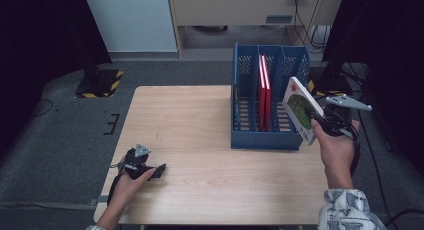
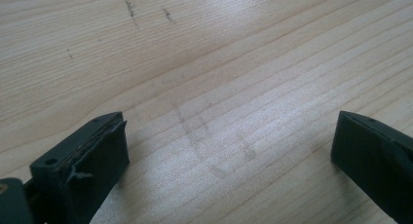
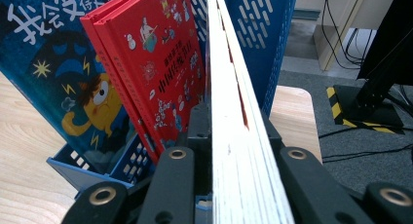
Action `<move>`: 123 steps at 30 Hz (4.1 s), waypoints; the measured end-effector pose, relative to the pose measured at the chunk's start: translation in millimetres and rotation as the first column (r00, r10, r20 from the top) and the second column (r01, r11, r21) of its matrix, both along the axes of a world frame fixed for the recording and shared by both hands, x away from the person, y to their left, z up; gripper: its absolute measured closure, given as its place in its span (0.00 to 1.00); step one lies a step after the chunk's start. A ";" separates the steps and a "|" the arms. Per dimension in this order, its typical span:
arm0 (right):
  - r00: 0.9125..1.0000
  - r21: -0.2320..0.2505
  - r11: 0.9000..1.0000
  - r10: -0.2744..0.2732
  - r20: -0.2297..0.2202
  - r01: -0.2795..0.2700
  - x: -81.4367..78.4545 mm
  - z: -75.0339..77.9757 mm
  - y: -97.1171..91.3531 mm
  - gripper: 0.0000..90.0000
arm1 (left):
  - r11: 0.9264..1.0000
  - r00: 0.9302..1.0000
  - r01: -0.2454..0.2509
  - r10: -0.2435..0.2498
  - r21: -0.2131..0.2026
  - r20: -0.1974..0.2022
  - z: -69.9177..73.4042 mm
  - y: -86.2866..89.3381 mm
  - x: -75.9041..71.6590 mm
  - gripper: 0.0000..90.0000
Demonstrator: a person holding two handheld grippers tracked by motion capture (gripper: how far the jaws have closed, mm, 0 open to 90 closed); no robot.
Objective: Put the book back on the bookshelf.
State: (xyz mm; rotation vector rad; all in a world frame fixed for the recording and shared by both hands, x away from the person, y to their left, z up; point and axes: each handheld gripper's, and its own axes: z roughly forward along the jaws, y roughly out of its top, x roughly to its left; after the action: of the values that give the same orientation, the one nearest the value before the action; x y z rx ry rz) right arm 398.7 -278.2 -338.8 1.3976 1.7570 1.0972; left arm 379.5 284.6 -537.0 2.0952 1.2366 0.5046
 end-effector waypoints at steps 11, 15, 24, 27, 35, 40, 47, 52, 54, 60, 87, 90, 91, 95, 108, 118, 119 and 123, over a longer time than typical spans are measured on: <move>1.000 -0.012 1.000 -0.011 0.002 0.011 4.3 0.5 3.0 0.84 | 1.000 1.000 -0.001 0.001 0.000 0.000 0.0 -0.1 0.1 0.00; 1.000 -0.007 1.000 -0.025 0.002 0.025 11.2 -1.5 4.1 0.84 | 1.000 1.000 -0.001 0.001 0.000 0.000 0.0 -0.2 0.2 0.00; 0.998 -0.014 0.998 -0.060 0.000 0.060 32.6 -9.1 9.7 0.84 | 1.000 1.000 -0.001 0.001 0.000 0.000 0.0 -0.4 0.7 0.00; 0.997 -0.012 0.997 -0.075 -0.002 0.075 41.4 -12.0 11.4 0.84 | 1.000 1.000 -0.001 0.001 0.000 0.000 0.0 -0.5 0.8 0.00; 0.994 -0.025 0.994 -0.107 -0.008 0.106 64.3 -20.3 18.2 0.84 | 1.000 1.000 -0.001 0.001 0.000 0.000 0.0 -0.5 0.8 0.00; 0.993 -0.022 0.993 -0.118 -0.007 0.118 75.7 -28.4 23.4 0.84 | 1.000 1.000 0.001 -0.001 0.001 0.000 0.1 -0.5 1.2 0.00; 0.992 -0.027 0.992 -0.127 -0.017 0.127 88.4 -40.5 29.3 0.84 | 1.000 1.000 0.001 -0.001 0.001 0.000 0.1 -0.6 1.2 0.00; 0.990 -0.024 0.990 -0.137 -0.026 0.136 94.2 -49.1 32.2 0.84 | 1.000 1.000 0.001 -0.001 0.001 0.000 0.1 -0.6 1.2 0.00; 0.990 -0.022 0.990 -0.139 -0.032 0.139 95.9 -53.5 32.9 0.84 | 1.000 1.000 0.001 -0.001 0.001 0.000 0.1 -0.6 1.3 0.00; 0.987 -0.026 0.989 -0.150 -0.056 0.148 99.4 -70.4 33.6 0.84 | 1.000 1.000 0.003 -0.003 0.001 0.000 0.0 -0.9 1.8 0.00; 0.982 -0.047 0.989 -0.145 -0.123 0.141 97.5 -101.4 39.5 0.84 | 1.000 1.000 0.004 -0.004 0.001 0.000 0.0 -1.4 2.8 0.00; 0.981 -0.056 0.989 -0.140 -0.131 0.133 95.6 -101.0 41.0 0.83 | 1.000 1.000 0.004 -0.004 0.001 0.000 0.0 -1.5 2.8 0.00; 0.981 -0.058 0.989 -0.141 -0.132 0.134 94.8 -101.4 41.6 0.83 | 1.000 1.000 0.005 -0.005 0.000 0.000 0.0 -1.5 2.8 0.00; 0.981 -0.060 0.990 -0.136 -0.139 0.129 90.9 -104.1 42.6 0.83 | 1.000 1.000 0.006 -0.006 0.001 -0.001 0.1 -1.4 3.0 0.00; 0.979 -0.044 0.992 -0.125 -0.162 0.119 79.8 -112.4 44.1 0.80 | 1.000 1.000 0.005 -0.005 0.000 0.000 0.0 -1.5 3.1 0.00; 0.980 -0.033 0.993 -0.121 -0.157 0.117 76.3 -112.9 43.9 0.76 | 1.000 1.000 0.006 -0.006 0.000 0.000 0.0 -1.5 3.1 0.00; 0.981 -0.034 0.993 -0.120 -0.155 0.116 75.8 -112.5 43.8 0.75 | 1.000 1.000 0.006 -0.006 0.000 0.000 0.0 -1.5 3.1 0.00; 0.982 -0.034 0.993 -0.114 -0.148 0.110 73.2 -110.4 44.8 0.73 | 1.000 1.000 0.005 -0.005 0.000 0.000 0.0 -1.5 3.2 0.00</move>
State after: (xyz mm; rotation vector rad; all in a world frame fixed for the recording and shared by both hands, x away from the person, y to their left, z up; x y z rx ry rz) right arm 471.9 -233.4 -449.1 1.5790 1.7654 0.9278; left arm 382.7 283.1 -537.0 2.0979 1.2303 0.5026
